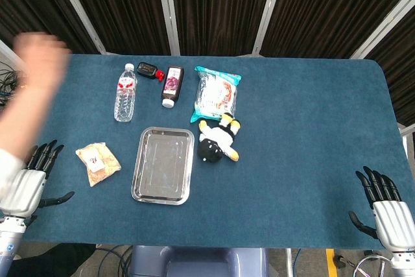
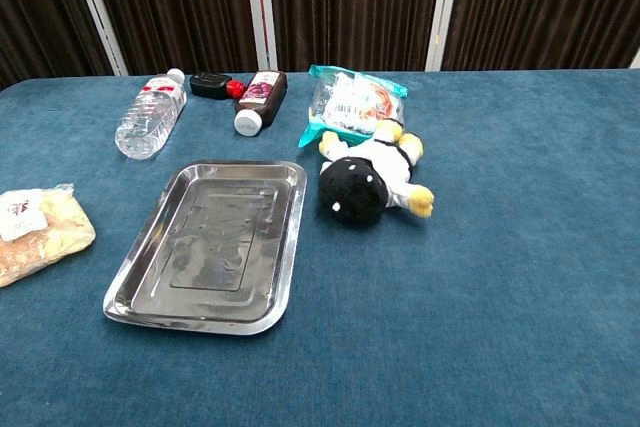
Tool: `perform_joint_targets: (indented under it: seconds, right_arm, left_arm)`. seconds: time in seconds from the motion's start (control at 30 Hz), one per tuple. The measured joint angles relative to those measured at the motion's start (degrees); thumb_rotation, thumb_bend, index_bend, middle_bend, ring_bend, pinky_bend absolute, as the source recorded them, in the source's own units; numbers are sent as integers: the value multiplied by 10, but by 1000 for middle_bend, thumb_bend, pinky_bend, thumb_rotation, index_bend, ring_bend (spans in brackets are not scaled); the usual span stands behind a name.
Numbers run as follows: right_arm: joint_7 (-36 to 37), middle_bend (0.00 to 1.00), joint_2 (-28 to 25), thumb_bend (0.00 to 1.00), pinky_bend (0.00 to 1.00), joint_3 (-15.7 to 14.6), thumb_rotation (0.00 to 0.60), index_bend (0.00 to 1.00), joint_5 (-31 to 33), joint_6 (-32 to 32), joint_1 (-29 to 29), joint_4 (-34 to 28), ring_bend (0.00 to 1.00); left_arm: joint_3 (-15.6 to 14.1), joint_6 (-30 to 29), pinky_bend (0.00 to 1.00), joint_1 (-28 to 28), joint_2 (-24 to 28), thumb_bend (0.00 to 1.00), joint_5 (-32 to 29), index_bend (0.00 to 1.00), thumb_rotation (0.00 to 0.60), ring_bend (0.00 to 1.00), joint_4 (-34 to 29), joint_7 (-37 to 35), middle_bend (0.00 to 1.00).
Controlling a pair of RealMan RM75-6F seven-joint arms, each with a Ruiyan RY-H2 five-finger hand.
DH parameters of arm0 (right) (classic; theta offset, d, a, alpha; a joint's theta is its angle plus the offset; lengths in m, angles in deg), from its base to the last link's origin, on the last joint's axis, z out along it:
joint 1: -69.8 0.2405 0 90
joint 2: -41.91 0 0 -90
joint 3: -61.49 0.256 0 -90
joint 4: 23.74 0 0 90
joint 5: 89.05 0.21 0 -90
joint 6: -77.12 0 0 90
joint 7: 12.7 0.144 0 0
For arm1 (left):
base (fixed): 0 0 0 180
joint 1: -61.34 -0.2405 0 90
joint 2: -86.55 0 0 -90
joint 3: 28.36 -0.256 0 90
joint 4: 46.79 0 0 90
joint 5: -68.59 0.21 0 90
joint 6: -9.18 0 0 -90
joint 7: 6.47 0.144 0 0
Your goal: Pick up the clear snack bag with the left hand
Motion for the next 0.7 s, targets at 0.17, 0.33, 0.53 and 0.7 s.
perform_joint_targets:
  seconds: [0.17, 0.33, 0.53, 0.7]
  right_arm:
    - [1, 0, 0, 303, 76, 0, 600, 0, 0, 0, 0, 0, 0]
    - [2, 0, 0, 304, 75, -1, 600, 0, -1, 2, -1, -3, 0]
    - [1, 0, 0, 303, 75, -1, 600, 0, 0, 1, -1, -4, 0]
    - [3, 0, 0, 304, 76, -1, 600, 0, 1, 0, -1, -5, 0]
  left_arm:
    - [0, 2, 0, 0, 0, 66, -1, 0, 600, 0, 0, 1, 0]
    - [-3, 18, 2, 4, 2, 66, -6, 0, 600, 0, -2, 8, 0]
    - [0, 90, 116, 27, 6, 67, -59, 0, 600, 0, -7, 41, 0]
    - [17, 172, 116, 70, -2, 68, -138, 0, 600, 0, 6, 85, 0]
